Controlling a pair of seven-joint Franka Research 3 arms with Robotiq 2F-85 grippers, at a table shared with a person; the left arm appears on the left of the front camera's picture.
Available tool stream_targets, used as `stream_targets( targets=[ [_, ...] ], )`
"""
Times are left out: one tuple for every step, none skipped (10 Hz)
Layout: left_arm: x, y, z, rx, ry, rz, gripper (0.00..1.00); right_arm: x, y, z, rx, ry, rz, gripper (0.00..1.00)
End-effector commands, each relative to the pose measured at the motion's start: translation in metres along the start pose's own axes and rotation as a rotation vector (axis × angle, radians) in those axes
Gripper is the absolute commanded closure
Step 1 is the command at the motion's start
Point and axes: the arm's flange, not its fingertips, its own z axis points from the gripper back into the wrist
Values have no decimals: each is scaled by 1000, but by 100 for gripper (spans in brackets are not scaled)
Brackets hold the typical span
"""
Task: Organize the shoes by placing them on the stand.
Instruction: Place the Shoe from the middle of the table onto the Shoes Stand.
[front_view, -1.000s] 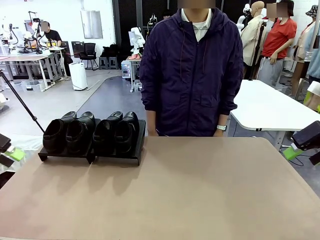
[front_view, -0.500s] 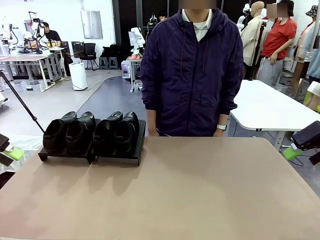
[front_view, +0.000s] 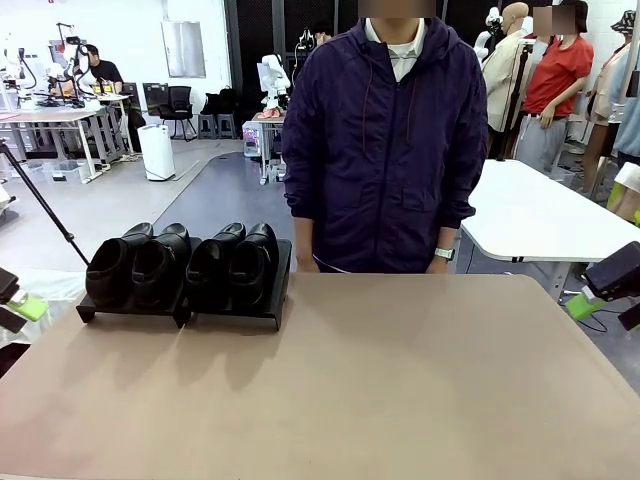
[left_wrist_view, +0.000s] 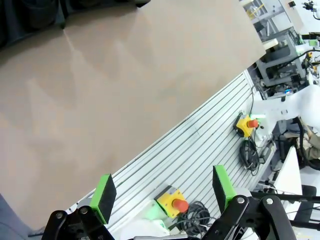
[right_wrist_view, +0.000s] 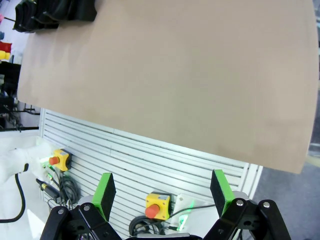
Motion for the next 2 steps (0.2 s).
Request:
stream_targets(
  targets=[
    [-4,1,-2,6,6,-1,0,-2,-1,-2,7,-2,3,0],
    [-4,1,-2,6,6,-1,0,-2,-1,-2,7,-2,3,0]
  ],
)
